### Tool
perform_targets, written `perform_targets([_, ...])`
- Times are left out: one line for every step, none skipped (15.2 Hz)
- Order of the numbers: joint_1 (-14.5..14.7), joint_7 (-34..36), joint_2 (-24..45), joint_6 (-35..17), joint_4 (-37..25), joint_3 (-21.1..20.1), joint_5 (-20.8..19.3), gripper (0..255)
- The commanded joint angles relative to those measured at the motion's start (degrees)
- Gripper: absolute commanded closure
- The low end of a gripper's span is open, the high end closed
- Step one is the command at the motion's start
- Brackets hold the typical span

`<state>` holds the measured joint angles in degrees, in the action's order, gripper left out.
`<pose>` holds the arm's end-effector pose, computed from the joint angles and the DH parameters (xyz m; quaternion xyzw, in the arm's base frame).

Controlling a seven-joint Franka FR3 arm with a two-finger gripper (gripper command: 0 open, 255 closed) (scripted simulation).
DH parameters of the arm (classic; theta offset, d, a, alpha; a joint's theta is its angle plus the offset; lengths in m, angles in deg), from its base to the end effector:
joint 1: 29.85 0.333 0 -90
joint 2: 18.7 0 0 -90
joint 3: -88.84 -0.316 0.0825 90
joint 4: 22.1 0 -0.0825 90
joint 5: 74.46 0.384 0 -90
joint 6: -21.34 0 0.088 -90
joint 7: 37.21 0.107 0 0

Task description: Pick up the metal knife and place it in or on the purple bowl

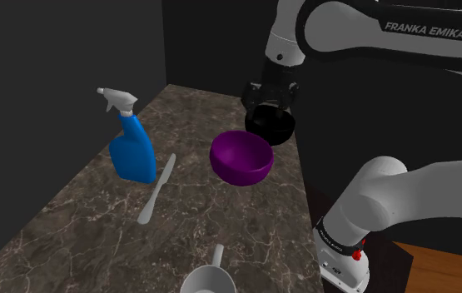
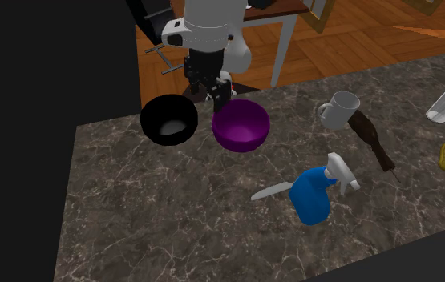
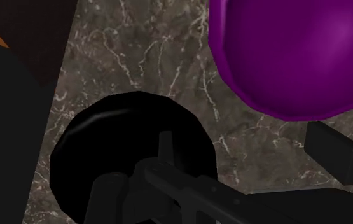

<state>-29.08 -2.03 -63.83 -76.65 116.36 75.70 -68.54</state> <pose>0.3086 0.1038 0.5665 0.9746 -0.2193 0.0430 0.0140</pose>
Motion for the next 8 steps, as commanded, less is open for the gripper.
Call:
perform_targets([0.14,4.39,1.46,-1.24,0.05,-2.91,1.81,0])
perform_targets([0.23,6.58,2.29,-1.74,-0.18,-4.40,2.66,0])
perform_targets([0.27,8.76,3.21,-2.27,-0.49,-5.92,3.49,0])
perform_targets([0.27,10.94,4.23,-2.82,-0.90,-7.43,4.26,0])
perform_targets([0.22,13.12,5.34,-3.39,-1.39,-8.96,4.98,0])
perform_targets([0.13,15.31,6.55,-3.99,-1.97,-10.49,5.63,0])
perform_targets([-0.02,17.50,7.85,-4.61,-2.63,-12.03,6.21,0])
perform_targets([-0.20,19.71,9.23,-5.24,-3.38,-13.58,6.71,0])
